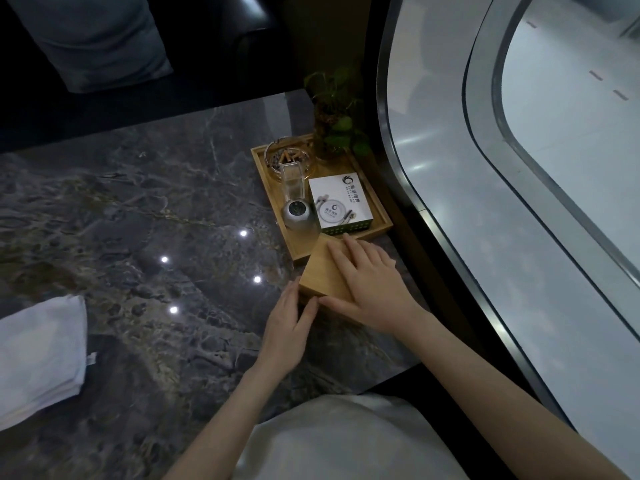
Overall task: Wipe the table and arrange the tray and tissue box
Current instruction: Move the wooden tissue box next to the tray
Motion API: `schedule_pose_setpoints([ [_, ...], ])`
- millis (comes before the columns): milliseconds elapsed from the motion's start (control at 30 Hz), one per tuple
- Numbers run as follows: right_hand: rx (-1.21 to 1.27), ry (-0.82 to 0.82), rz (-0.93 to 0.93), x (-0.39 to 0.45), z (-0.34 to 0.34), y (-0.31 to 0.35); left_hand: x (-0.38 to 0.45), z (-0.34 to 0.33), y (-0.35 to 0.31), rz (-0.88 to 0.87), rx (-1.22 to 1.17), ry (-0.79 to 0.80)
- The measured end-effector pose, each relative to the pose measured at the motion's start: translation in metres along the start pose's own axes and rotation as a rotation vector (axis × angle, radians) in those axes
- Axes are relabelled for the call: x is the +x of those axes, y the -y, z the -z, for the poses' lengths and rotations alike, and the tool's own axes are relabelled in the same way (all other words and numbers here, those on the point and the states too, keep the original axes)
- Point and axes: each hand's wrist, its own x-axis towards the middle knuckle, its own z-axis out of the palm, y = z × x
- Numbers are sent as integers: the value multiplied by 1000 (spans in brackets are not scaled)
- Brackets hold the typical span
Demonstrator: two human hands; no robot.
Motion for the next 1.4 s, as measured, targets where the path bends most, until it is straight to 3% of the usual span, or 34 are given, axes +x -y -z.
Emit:
schedule_pose_setpoints([
  [200,82,26,-21,-3,4,-2,0,0,-9,-25,-37,-5],
  [533,1099,10,-475,1,5,-21,10,3,-13,5,-121,-58],
  [700,1343,-8,-615,-3,-4,-34,14,-2,-23,27,-185,-47],
  [1133,1390,2,-721,-9,-27,-56,22,-23,-30,51,-194,-17],
  [1400,1291,-15,-588,-11,-29,-58,23,-25,-31,68,-119,19],
])
